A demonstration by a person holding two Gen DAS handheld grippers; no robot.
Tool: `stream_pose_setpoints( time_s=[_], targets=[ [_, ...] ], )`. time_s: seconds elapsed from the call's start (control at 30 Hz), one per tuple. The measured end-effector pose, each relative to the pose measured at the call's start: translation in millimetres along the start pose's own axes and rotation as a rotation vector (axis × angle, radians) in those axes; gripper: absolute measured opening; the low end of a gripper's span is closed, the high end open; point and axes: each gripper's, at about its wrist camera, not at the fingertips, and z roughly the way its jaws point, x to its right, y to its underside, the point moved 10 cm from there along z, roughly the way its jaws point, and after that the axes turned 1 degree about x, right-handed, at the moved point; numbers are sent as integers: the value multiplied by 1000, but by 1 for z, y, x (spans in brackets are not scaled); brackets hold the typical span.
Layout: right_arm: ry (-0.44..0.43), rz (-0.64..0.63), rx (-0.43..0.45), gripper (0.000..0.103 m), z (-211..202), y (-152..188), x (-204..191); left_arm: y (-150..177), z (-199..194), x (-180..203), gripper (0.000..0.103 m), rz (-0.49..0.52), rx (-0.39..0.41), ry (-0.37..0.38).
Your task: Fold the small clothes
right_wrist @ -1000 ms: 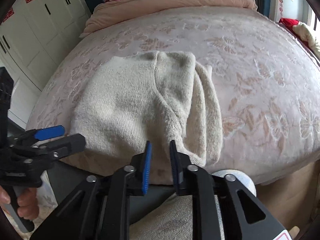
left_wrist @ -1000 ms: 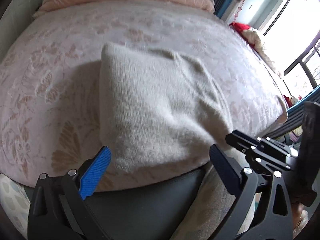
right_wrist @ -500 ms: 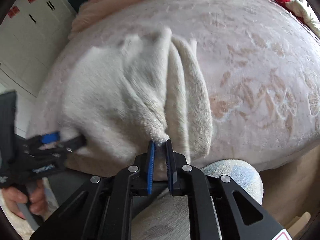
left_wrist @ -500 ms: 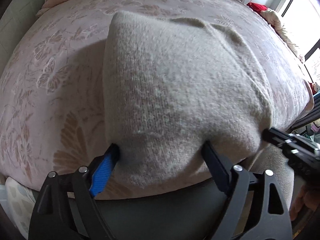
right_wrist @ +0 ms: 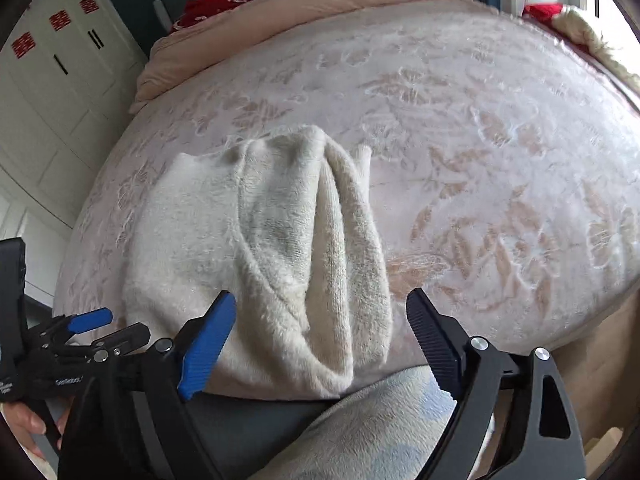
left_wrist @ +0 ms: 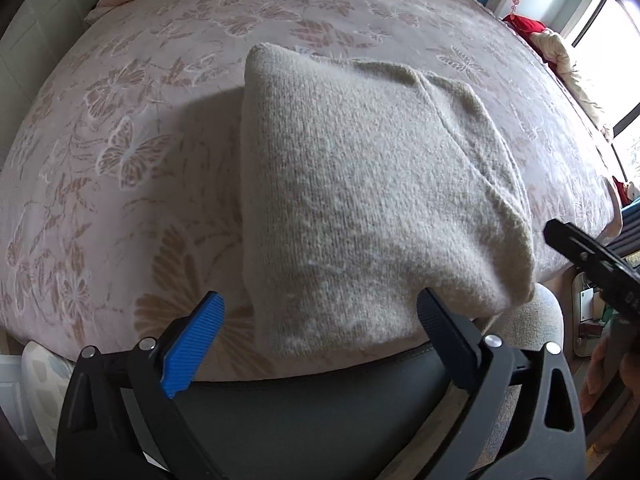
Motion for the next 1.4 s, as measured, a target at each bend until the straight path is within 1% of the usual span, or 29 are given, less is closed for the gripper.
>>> stream_pose_setpoints(
  time_s=[0.07, 0.13, 0.17, 0.2, 0.23, 0.27, 0.33, 0.4, 0.47, 0.6, 0.7, 0.73, 0.77, 0.8, 0.83, 0.87, 0.9, 0.93, 1.0, 1.03, 1.13, 1.23, 1.3, 1.33, 1.4],
  targets=[
    [-25, 23, -37, 85, 20, -1, 1, -4, 11, -2, 95, -10, -26, 33],
    [-43, 42, -59, 85, 36, 6, -5, -7, 23, 0, 95, -20, -47, 50],
    [-50, 51, -68, 85, 43, 5, -7, -9, 29, 1, 98, -27, -54, 45],
    [-62, 66, -76, 87, 51, 5, -8, -12, 34, 0, 98, -37, -53, 36],
    [-69, 82, -72, 91, 57, 3, -9, -14, 38, 0, 98, -41, -51, 27],
    [-79, 93, -65, 97, 60, 2, -10, -18, 42, 0, 98, -42, -45, 18],
    [-95, 109, -61, 98, 66, 1, -11, -24, 48, 0, 98, -36, -35, 13],
    [-90, 113, -59, 98, 72, -3, -10, -27, 54, 1, 98, -36, -33, 20],
    [-87, 108, -56, 98, 76, -6, -11, -31, 61, 1, 98, -42, -31, 48],
    [-94, 107, -47, 98, 83, -12, -10, -31, 69, 2, 98, -73, -27, 142],
    [-95, 88, -48, 98, 81, -9, -6, -31, 67, 2, 98, -63, -20, 165],
    [-97, 77, -51, 91, 79, -9, -7, -30, 65, 4, 97, -57, -20, 167],
    [-102, 74, -52, 78, 77, -9, -7, -30, 62, 5, 93, -56, -18, 173],
    [-120, 83, -52, 69, 72, -9, -9, -30, 60, 5, 85, -54, -18, 177],
    [-138, 88, -54, 53, 67, -10, -10, -30, 55, 5, 79, -52, -16, 180],
    [-148, 88, -50, 46, 60, -12, -13, -31, 46, 6, 67, -54, -13, 190],
    [-150, 81, -44, 44, 55, -14, -15, -33, 39, 6, 55, -55, -11, 195],
    [-156, 70, -32, 41, 47, -17, -20, -36, 34, 7, 45, -55, -8, 199],
    [-175, 49, -4, 36, 28, -22, -33, -43, 13, 10, 41, -56, 9, 211],
    [-181, 32, 22, 32, 15, -27, -42, -45, 5, 12, 40, -51, 17, 218],
    [-195, -23, 107, 26, -29, -43, -68, -54, -33, 20, 39, -13, 63, 245],
    [-222, -92, 188, 26, -78, -57, -99, -61, -87, 32, 39, 41, 145, 290],
    [-228, -146, 245, 26, -110, -65, -123, -65, -119, 32, 39, 71, 198, 312],
    [-233, -163, 262, 26, -121, -67, -131, -66, -130, 31, 39, 75, 216, 317],
    [-249, -193, 295, 26, -141, -74, -149, -72, -160, 26, 40, 92, 284, 308]
  ],
)
